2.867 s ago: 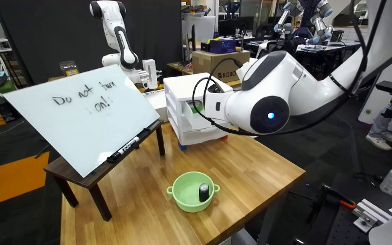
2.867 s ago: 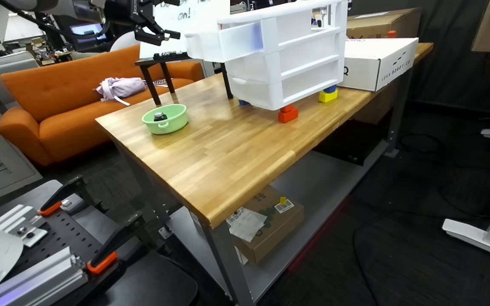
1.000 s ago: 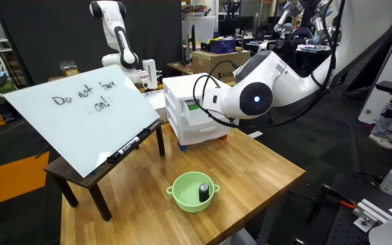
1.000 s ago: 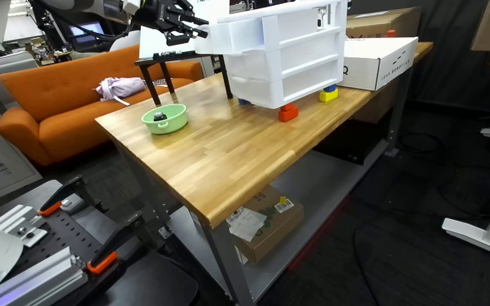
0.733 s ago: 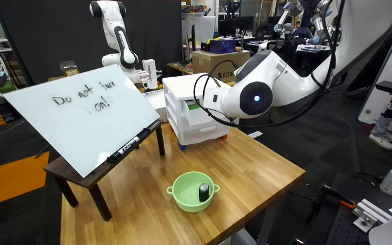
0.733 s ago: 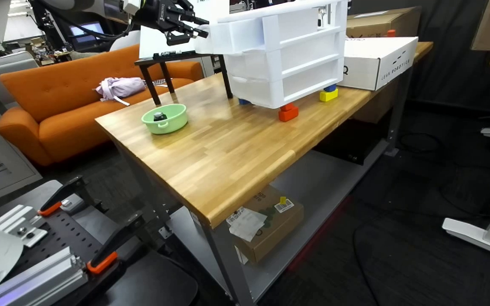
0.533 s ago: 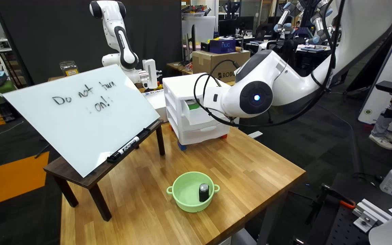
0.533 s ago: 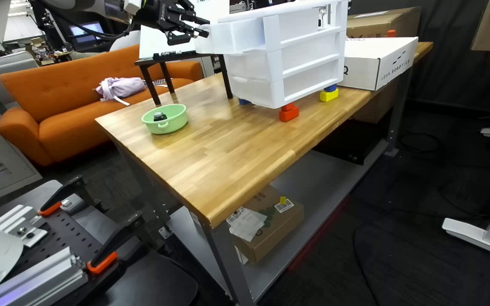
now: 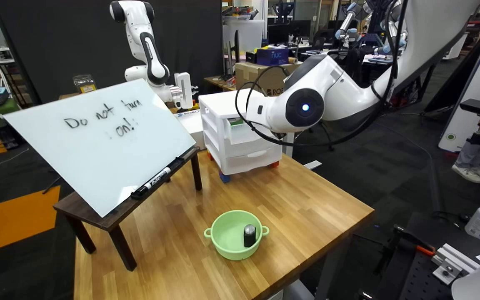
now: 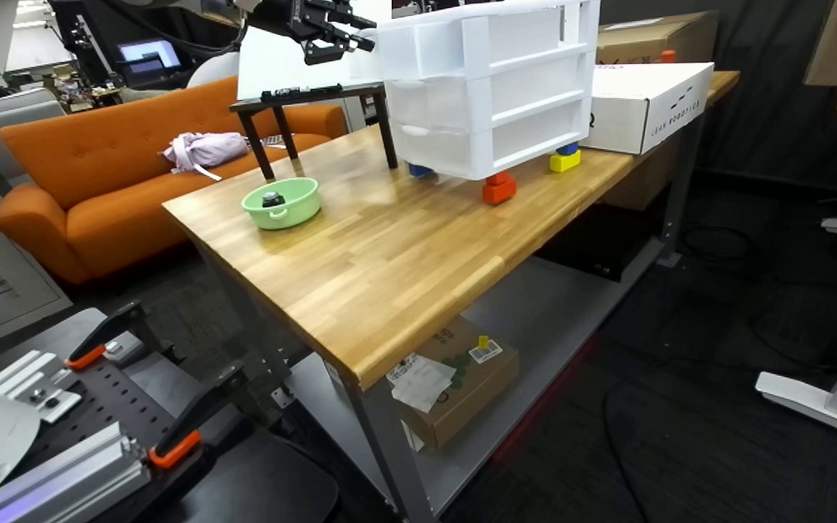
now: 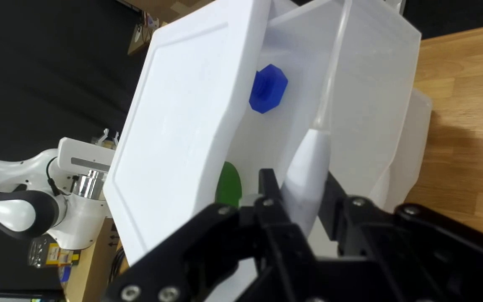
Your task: Close the top drawer
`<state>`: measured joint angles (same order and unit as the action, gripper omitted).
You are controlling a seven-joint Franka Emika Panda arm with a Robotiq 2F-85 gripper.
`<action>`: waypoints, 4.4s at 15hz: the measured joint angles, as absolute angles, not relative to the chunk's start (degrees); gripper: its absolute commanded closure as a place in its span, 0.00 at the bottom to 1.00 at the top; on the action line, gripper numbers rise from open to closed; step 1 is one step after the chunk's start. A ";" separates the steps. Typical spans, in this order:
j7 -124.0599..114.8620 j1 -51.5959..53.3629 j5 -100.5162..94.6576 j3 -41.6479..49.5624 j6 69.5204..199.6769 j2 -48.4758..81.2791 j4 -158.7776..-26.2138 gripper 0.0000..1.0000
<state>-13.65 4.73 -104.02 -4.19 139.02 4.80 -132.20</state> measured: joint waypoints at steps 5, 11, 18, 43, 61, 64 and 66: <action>-12.72 3.87 -104.02 -3.60 140.22 7.13 -129.12 0.93; -12.72 3.07 -104.02 -3.47 141.04 9.90 -126.52 0.93; -12.71 1.87 -104.03 -3.35 142.24 12.10 -123.27 0.93; -10.96 1.75 -104.01 -4.03 142.82 15.82 -120.09 0.00; -16.91 10.89 -101.67 -11.44 131.92 1.84 -141.74 0.00; -16.91 10.89 -101.67 -11.44 131.92 1.84 -141.74 0.00; -16.91 10.89 -101.67 -11.44 131.92 1.84 -141.74 0.00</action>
